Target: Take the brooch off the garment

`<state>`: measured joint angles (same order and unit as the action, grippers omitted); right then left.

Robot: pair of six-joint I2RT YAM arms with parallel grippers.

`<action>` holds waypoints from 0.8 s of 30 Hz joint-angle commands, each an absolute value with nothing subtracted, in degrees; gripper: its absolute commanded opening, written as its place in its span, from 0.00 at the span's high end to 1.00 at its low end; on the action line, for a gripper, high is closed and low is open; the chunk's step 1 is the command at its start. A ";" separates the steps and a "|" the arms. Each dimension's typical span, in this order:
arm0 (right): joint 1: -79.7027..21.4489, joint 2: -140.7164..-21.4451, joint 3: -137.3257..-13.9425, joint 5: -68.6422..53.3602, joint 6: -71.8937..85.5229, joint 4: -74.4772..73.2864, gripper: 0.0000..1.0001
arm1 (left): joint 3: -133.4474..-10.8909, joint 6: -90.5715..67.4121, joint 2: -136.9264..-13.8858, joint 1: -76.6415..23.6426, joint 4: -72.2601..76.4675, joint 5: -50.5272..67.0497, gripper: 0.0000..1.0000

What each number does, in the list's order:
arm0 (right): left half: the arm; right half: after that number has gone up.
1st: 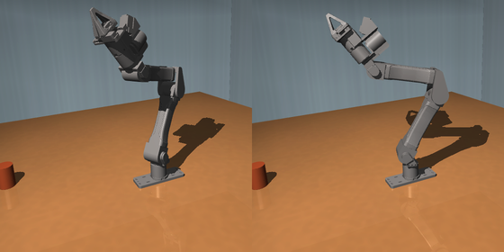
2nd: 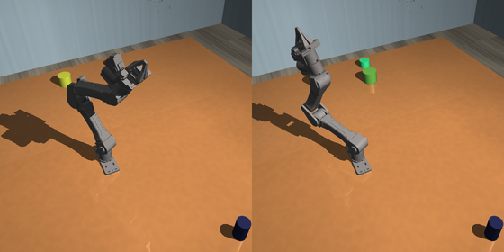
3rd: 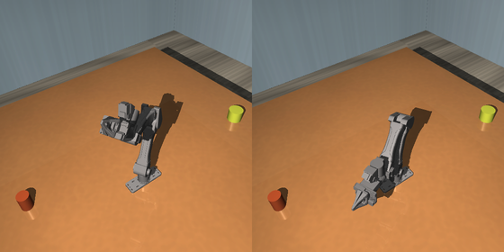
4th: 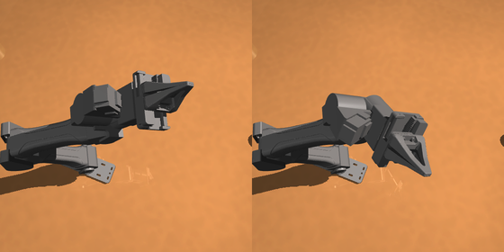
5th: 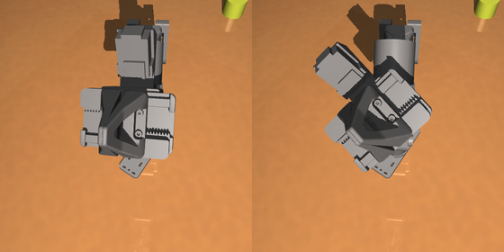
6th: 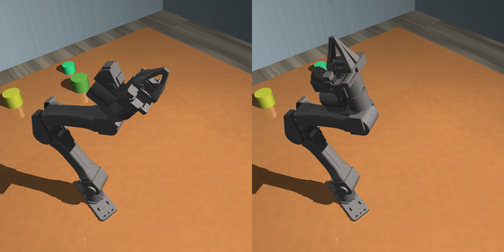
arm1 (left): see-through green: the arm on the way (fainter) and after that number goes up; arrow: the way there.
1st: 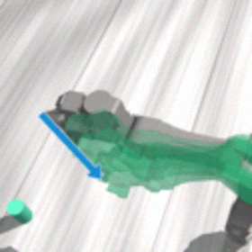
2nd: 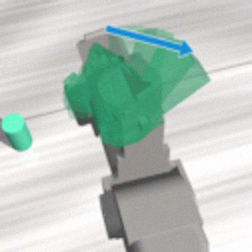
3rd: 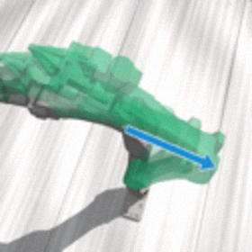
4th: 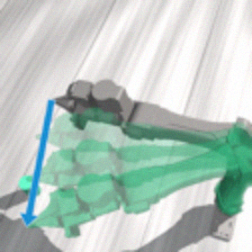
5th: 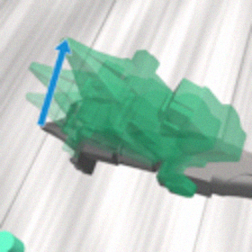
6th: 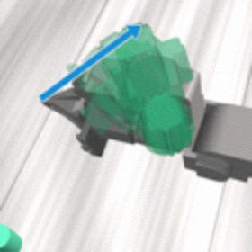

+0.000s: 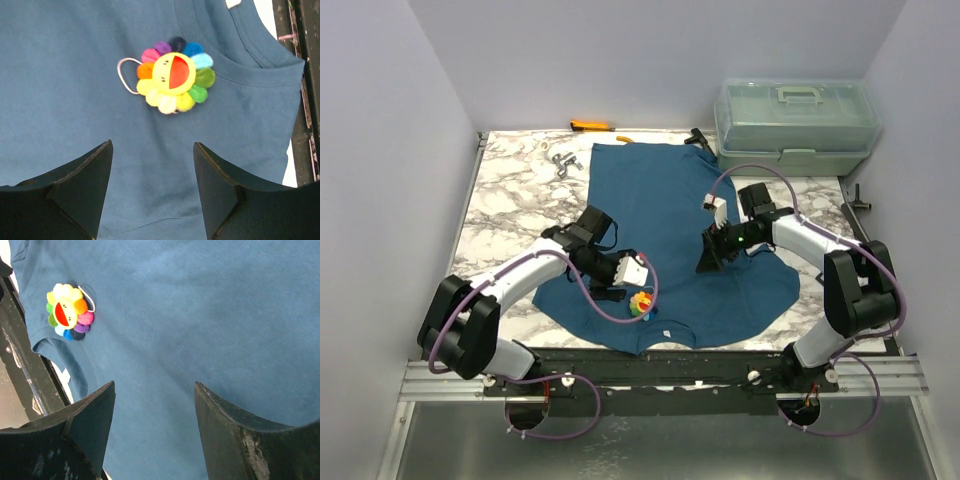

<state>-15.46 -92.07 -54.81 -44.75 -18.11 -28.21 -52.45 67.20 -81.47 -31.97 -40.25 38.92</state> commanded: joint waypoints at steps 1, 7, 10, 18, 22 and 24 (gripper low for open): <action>-17.07 -93.62 -56.39 -45.75 -16.57 -26.30 0.33 | -48.10 71.52 -79.51 -32.97 -38.01 36.45 0.32; -18.94 -94.29 -56.61 -44.69 -16.24 -25.75 0.33 | -45.84 61.59 -74.78 -32.91 -32.21 37.51 0.29; -19.83 -94.31 -56.62 -44.43 -16.23 -25.24 0.32 | -43.54 59.20 -71.13 -33.30 -30.96 41.94 0.29; -21.18 -95.23 -57.60 -43.95 -15.91 -25.02 0.35 | -42.59 66.65 -73.99 -41.65 -29.16 34.76 0.40; -21.35 -94.90 -57.15 -43.73 -15.66 -24.30 0.35 | -42.92 67.50 -75.97 -45.25 -29.34 33.80 0.45; -21.38 -95.08 -57.33 -43.77 -15.41 -24.26 0.35 | -42.30 69.39 -76.97 -47.98 -29.17 31.42 0.47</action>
